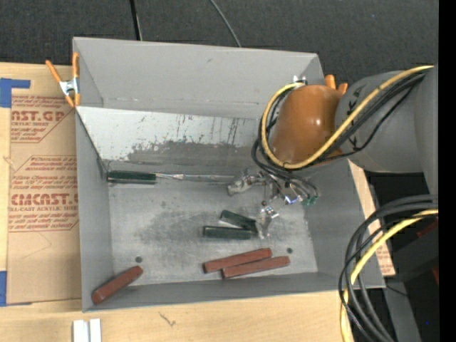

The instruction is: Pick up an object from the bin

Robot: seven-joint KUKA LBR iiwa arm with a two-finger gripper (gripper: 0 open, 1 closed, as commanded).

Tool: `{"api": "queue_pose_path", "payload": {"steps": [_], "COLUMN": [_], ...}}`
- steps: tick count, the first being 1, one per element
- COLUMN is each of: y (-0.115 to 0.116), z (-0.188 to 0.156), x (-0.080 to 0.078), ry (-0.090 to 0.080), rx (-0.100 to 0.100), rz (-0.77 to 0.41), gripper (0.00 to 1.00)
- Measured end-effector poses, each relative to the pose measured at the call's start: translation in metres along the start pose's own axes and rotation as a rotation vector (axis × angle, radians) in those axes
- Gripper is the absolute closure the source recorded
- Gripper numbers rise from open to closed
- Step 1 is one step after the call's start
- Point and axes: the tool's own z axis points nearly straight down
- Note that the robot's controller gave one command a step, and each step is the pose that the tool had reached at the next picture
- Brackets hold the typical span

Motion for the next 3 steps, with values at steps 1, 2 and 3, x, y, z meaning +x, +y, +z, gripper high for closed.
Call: {"api": "queue_pose_path", "payload": {"steps": [1,2,3], "y": [0.0535,0.0534,0.0536], "z": [0.0004,0.0004,-0.0024], "x": [-0.0286,-0.0285,-0.0279], "ry": [-0.014,-0.015,-0.011], "rx": [0.007,0.007,0.006], "rz": [0.297,0.298,0.298], "gripper": [1.00,1.00,1.00]}}
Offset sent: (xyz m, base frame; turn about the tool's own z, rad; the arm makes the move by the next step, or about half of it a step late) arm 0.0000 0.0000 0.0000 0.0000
